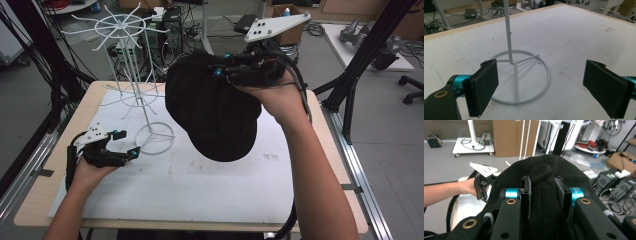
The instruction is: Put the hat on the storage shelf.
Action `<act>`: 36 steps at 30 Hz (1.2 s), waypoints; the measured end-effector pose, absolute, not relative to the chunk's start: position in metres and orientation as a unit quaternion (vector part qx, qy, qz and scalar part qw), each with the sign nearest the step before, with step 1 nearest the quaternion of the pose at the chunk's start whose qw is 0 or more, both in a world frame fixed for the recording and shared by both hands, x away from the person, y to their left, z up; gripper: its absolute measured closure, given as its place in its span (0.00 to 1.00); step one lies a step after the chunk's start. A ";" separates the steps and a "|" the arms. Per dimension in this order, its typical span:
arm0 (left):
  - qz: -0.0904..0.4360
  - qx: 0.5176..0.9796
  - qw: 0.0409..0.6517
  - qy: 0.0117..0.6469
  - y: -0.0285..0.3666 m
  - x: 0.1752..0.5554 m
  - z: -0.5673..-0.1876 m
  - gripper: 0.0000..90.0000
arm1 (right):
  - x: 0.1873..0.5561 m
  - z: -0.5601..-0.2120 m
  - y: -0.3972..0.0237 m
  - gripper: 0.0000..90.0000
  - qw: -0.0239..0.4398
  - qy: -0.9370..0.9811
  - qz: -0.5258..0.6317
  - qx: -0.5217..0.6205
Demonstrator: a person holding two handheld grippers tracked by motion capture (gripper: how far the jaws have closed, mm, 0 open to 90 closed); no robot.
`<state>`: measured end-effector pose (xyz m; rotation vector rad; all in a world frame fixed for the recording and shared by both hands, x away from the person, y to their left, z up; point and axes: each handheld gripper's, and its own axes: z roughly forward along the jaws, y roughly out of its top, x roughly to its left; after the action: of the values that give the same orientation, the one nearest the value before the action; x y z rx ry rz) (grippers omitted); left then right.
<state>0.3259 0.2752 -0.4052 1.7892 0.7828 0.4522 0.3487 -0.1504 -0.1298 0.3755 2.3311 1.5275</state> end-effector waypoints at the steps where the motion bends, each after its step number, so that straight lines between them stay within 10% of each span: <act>1: 0.190 0.752 0.538 0.329 0.275 0.326 -0.405 0.15 | 0.348 -0.125 -0.152 0.80 0.172 0.813 0.541 0.127; 36: 0.187 0.753 0.535 0.334 0.277 0.328 -0.407 0.15 | 0.381 -0.027 -0.122 0.79 0.165 0.784 0.590 0.102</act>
<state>0.3278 0.2770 -0.4073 1.7943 0.7960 0.4465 0.3809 -0.1223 -0.0268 0.2895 2.2348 1.6799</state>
